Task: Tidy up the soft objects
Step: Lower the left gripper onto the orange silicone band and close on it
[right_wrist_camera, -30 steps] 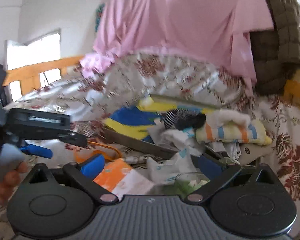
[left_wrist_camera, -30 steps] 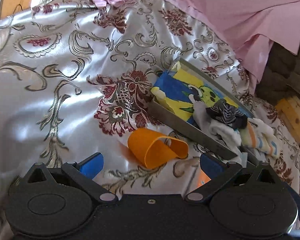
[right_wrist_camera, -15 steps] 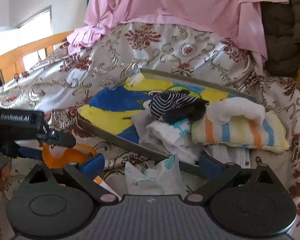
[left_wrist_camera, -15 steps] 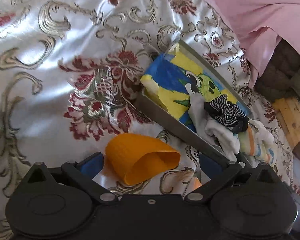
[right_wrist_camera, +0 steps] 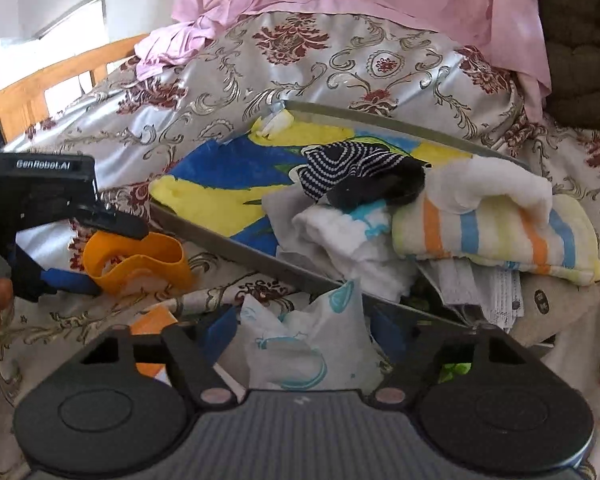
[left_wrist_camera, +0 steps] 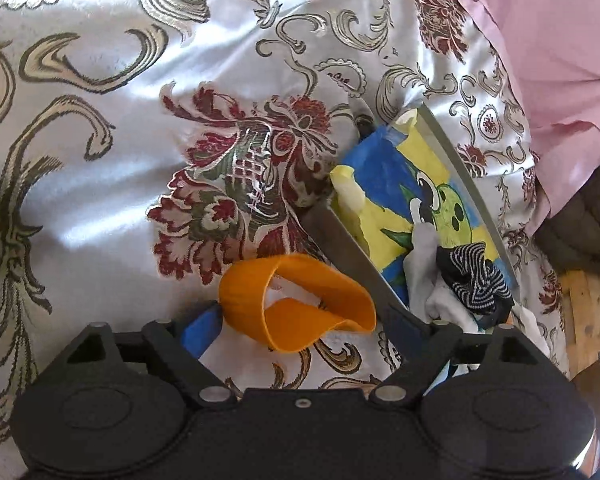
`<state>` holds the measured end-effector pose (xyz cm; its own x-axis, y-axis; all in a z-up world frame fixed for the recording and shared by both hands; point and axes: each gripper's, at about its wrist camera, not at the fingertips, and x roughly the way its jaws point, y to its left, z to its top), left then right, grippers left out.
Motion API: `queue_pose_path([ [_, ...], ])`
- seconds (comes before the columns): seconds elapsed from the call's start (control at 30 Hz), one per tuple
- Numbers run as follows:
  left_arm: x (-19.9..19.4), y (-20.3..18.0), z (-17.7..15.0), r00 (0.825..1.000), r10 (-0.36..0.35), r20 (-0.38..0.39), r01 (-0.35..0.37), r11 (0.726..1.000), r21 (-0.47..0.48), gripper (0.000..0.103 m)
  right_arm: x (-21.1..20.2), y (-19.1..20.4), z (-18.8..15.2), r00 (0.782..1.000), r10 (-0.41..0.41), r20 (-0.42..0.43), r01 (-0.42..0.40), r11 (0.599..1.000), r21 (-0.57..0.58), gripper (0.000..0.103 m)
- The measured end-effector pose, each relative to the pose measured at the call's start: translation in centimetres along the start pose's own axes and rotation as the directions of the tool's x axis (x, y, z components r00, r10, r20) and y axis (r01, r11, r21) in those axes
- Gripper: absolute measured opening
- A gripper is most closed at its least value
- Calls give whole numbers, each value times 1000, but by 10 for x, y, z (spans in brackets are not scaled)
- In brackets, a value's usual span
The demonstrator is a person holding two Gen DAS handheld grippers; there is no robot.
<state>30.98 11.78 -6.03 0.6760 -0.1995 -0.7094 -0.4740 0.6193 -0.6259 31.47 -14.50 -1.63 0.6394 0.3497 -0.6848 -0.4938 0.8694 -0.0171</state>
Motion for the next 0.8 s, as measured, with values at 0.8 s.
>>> queue_pose_path([
  [0.8, 14, -30, -23, 991, 127, 45, -134, 886, 444, 80, 5, 14, -3, 1000, 13, -12, -14, 996, -87, 59],
])
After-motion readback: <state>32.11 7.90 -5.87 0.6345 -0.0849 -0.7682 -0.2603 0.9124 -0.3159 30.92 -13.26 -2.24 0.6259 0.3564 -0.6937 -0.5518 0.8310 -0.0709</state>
